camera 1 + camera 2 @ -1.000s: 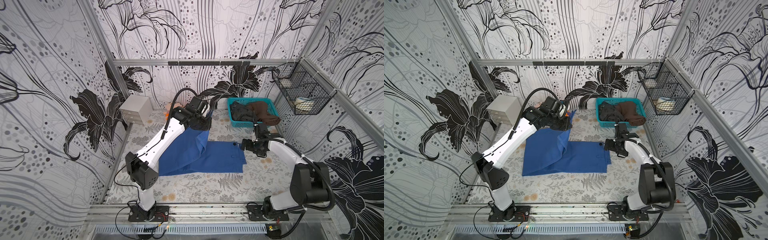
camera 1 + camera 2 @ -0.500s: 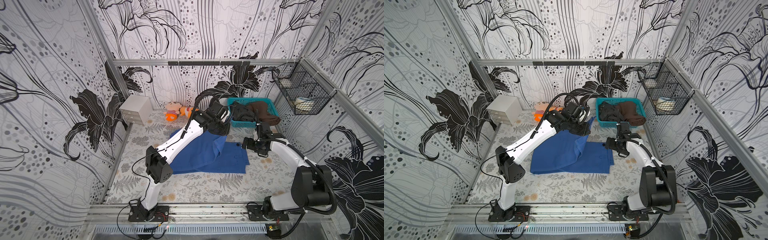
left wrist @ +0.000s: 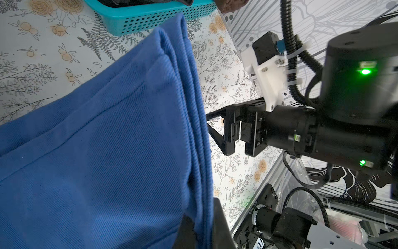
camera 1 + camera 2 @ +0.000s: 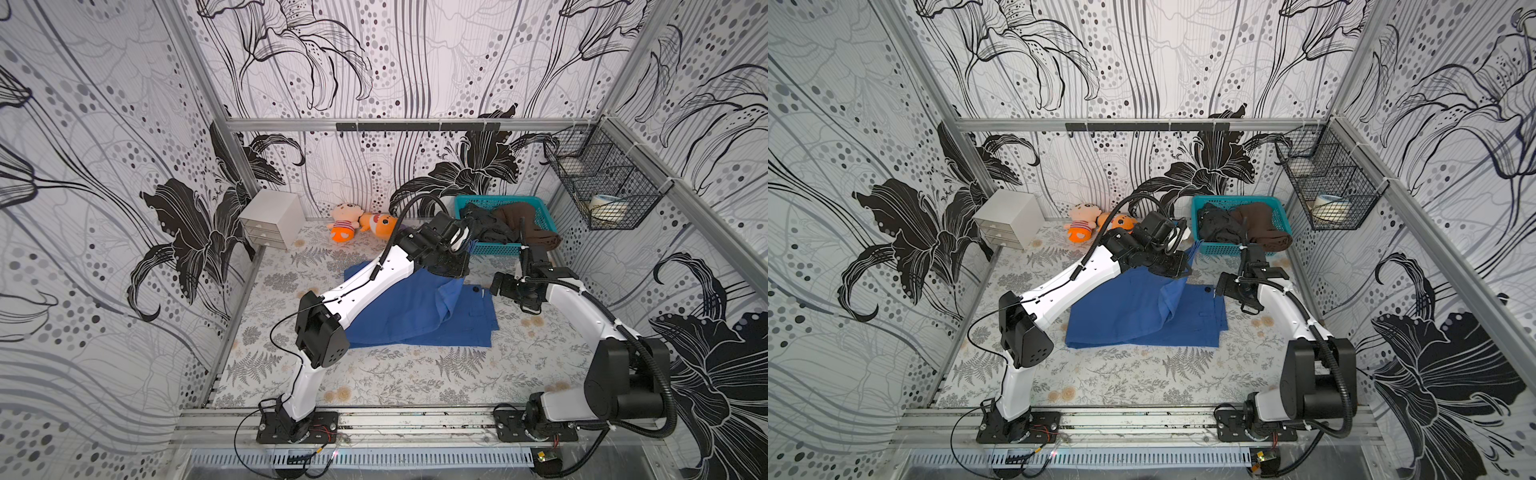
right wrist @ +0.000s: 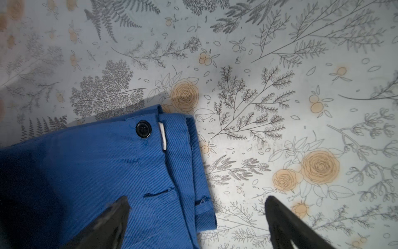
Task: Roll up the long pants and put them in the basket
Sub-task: Fold the long pant at the center of the board.
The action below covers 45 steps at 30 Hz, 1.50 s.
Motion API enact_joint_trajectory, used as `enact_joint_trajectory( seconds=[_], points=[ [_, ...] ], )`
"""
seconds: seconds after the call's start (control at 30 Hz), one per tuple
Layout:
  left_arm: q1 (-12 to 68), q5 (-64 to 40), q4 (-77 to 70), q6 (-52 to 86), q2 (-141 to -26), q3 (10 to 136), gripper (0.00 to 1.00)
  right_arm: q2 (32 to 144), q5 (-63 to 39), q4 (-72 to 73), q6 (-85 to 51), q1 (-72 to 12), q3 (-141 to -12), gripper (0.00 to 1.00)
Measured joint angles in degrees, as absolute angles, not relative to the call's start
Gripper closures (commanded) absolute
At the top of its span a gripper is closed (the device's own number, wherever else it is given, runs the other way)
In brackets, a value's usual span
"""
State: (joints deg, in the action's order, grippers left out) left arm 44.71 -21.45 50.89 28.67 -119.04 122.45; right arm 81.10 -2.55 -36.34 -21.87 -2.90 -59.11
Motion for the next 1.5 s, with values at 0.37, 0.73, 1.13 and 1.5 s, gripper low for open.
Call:
enact_joint_trajectory(
  seconds=[0.37,0.73,1.13,1.5],
  points=[
    [45.23,-24.86,41.21,33.17,-125.05,116.14,1.00,80.49,-2.61,-36.36,-21.87,-2.90,-59.07,0.01],
    [45.39,-29.91,32.16,38.24,-126.82,111.50,0.94,79.90,-2.59,-36.36,-21.87,-2.90,-58.78,0.00],
    [46.04,-33.04,30.13,39.64,-129.47,110.98,0.01,79.26,-2.17,-36.34,-22.06,-2.15,-58.57,0.00],
    [38.39,-31.33,27.90,37.15,-111.55,93.97,0.01,79.35,-3.62,-36.36,-21.80,-2.28,-57.23,0.00]
  ],
)
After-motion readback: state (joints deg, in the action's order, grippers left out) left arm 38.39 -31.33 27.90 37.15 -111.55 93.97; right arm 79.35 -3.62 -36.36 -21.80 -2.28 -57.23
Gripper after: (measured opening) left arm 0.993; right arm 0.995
